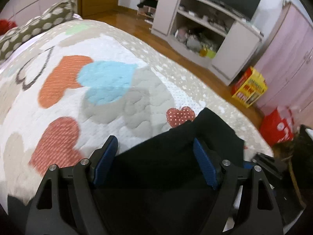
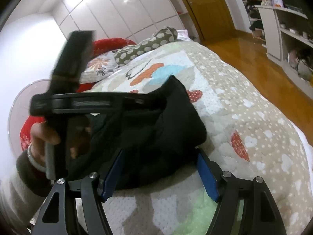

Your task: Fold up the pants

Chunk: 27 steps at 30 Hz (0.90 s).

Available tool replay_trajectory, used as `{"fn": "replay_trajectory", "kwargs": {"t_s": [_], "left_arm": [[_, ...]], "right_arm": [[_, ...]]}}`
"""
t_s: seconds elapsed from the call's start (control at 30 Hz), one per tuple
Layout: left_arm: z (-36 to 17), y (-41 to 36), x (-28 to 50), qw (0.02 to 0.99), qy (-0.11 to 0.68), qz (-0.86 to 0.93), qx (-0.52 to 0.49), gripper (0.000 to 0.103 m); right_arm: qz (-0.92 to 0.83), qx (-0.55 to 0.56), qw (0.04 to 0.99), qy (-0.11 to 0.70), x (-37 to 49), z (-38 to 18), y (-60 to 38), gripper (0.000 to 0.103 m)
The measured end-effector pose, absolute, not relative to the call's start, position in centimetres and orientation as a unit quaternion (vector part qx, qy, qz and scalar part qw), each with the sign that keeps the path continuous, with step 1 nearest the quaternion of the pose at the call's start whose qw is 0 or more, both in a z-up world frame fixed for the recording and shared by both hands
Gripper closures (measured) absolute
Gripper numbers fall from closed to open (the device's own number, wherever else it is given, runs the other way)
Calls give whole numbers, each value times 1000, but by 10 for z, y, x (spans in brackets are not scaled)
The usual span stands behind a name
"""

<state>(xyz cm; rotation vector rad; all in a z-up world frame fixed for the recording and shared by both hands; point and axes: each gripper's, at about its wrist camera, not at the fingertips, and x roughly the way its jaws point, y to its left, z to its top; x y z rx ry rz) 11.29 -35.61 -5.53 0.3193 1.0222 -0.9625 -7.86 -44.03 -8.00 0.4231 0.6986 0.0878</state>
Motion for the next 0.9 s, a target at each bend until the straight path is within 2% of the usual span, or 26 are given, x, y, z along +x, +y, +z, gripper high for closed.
{"fn": "replay_trajectory", "kwargs": {"t_s": [0.03,0.13,0.17,0.2,0.23,0.47,0.6,0.73,0.77,0.8,0.83,0.9], "left_arm": [[-60,-361,114,752,470,-438,150,24],[-65,-361,117,757,462,-443,131,29],[-65,-359,118,757,462,-445,127,34],[-63,-357,119,756,463,-446,120,43],[-62,-356,120,753,466,-450,113,46],[-19,-298,126,776,458,-431,33,48],[12,-214,126,819,431,-379,-28,48],[15,-133,116,849,416,-319,-61,48],[11,-114,114,853,419,-302,-68,48],[4,-95,110,856,426,-284,-75,48],[-1,-84,107,856,431,-275,-81,48],[-15,-65,99,853,446,-255,-92,48]], "right_arm": [[45,206,918,336,-77,-81,-441,48],[57,237,911,333,-68,-89,-449,76],[59,258,908,325,-67,-91,-455,78],[63,269,905,323,-66,-91,-457,80],[71,282,903,317,-66,-89,-458,82],[126,248,917,287,-54,-37,-425,84],[188,207,916,286,-36,-16,-381,84],[270,157,893,325,-13,-23,-315,83],[291,144,877,355,-2,-34,-294,81],[300,127,859,395,8,-48,-274,71],[297,112,846,428,14,-59,-261,66],[305,99,835,447,11,-65,-249,59]]}}
